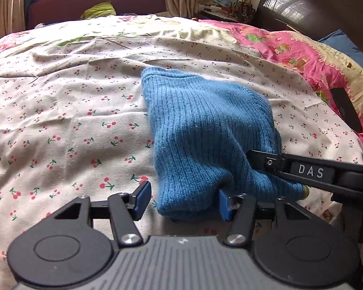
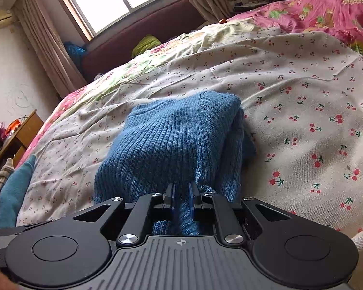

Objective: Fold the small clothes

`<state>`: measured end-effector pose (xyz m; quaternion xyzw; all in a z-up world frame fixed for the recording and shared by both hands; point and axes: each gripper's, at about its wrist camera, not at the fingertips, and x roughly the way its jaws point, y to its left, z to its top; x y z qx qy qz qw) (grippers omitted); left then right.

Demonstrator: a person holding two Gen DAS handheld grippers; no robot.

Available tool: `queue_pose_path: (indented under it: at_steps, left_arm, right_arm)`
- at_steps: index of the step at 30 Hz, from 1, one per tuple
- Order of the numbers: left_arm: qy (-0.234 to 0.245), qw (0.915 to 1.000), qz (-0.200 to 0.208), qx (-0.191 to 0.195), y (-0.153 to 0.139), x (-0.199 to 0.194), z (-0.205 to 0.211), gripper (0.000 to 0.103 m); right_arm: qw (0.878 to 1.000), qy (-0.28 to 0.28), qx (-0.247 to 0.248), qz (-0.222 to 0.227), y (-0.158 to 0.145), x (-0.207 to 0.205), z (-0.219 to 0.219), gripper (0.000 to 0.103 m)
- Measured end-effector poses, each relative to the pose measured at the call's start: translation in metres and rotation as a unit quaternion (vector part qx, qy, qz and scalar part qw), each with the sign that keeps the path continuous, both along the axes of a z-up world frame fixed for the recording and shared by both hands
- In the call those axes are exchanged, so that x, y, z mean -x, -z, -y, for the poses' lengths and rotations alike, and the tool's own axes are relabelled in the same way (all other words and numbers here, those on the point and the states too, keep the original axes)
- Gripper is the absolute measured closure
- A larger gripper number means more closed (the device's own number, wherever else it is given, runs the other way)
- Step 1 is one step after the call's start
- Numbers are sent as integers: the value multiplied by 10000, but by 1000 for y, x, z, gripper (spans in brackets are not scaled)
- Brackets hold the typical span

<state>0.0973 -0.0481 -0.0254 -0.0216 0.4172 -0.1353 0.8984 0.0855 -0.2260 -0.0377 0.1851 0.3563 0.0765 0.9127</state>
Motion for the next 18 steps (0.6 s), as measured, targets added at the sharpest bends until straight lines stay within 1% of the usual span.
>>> queue_pose_path:
  at_steps: [7, 13, 18]
  left_arm:
    - [25, 10000, -37, -59, 1, -2, 2, 36]
    - [32, 9999, -108, 40, 4, -5, 0, 36]
    - [153, 9997, -184, 63, 8, -14, 4, 35]
  right_arm:
    - [10000, 8, -41, -4, 1, 0, 1, 91]
    - [10000, -14, 10, 8, 1, 1, 0, 91]
    - [9999, 1, -107, 3, 3, 0, 2, 91]
